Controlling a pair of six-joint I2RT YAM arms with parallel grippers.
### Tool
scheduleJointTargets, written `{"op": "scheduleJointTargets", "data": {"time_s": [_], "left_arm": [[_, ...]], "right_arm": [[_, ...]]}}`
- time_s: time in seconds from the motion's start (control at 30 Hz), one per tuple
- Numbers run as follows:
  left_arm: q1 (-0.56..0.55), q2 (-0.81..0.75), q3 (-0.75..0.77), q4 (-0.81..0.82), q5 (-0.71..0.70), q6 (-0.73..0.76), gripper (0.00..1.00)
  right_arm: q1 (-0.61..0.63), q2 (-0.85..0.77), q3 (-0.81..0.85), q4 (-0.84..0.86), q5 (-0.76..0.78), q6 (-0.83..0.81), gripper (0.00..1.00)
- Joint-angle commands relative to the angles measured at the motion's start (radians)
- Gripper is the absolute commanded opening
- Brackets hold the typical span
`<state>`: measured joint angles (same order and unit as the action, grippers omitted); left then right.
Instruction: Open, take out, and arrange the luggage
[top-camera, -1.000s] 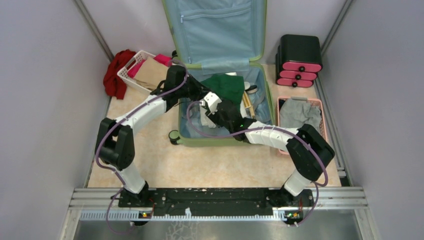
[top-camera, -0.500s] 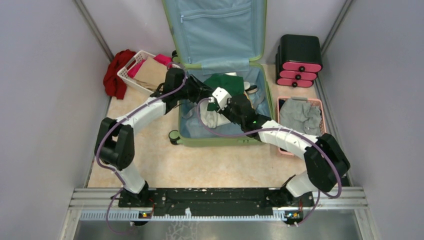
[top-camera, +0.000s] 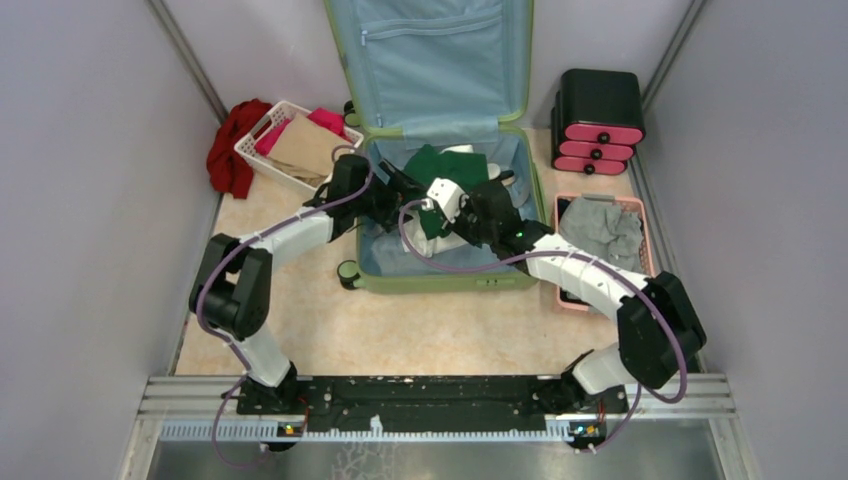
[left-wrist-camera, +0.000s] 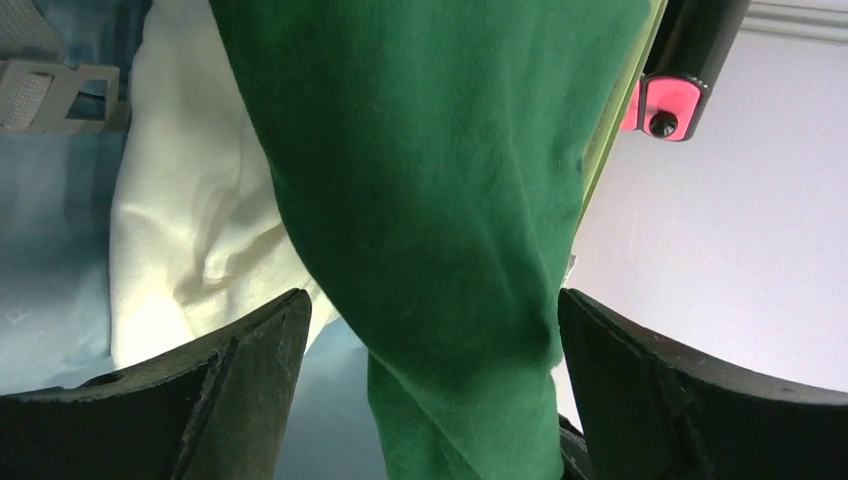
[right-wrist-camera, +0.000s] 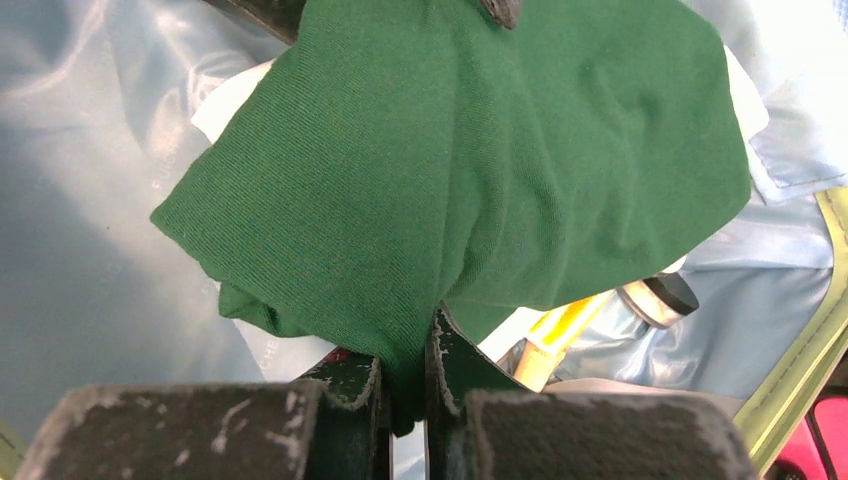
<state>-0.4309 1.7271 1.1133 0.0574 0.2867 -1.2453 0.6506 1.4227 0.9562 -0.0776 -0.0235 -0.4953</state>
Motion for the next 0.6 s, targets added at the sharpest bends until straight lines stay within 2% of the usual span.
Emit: {"op": "scheduleJointTargets", "data": {"time_s": [0.0, 0.13, 0.3, 0.4, 0.47, 0.57], "left_arm": [[0.017, 0.034, 0.007, 0.03, -0.062, -0.027, 0.99], [0.028, 0.075, 0.058, -0.027, -0.091, -0.043, 0.95], [0.032, 0.127, 0.125, -0.082, -0.11, -0.058, 0.77], [0.034, 0.15, 0.165, -0.111, -0.129, -0.053, 0.75], [0.035, 0.151, 0.177, -0.114, -0.137, -0.044, 0.63], [0.037, 0.133, 0.175, -0.077, -0.136, -0.025, 0.38]], "right_arm": [[-0.018, -0.074, 0.089, -0.042, -0.083, -0.038, 0.0], [-0.041, -0.09, 0.117, -0.092, -0.119, -0.052, 0.0], [-0.061, -0.106, 0.148, -0.148, -0.173, -0.064, 0.0], [-0.067, -0.113, 0.16, -0.176, -0.191, -0.074, 0.0], [-0.072, -0.118, 0.165, -0.189, -0.197, -0.082, 0.0], [-0.083, -0.124, 0.173, -0.218, -0.212, -0.097, 0.0]]}}
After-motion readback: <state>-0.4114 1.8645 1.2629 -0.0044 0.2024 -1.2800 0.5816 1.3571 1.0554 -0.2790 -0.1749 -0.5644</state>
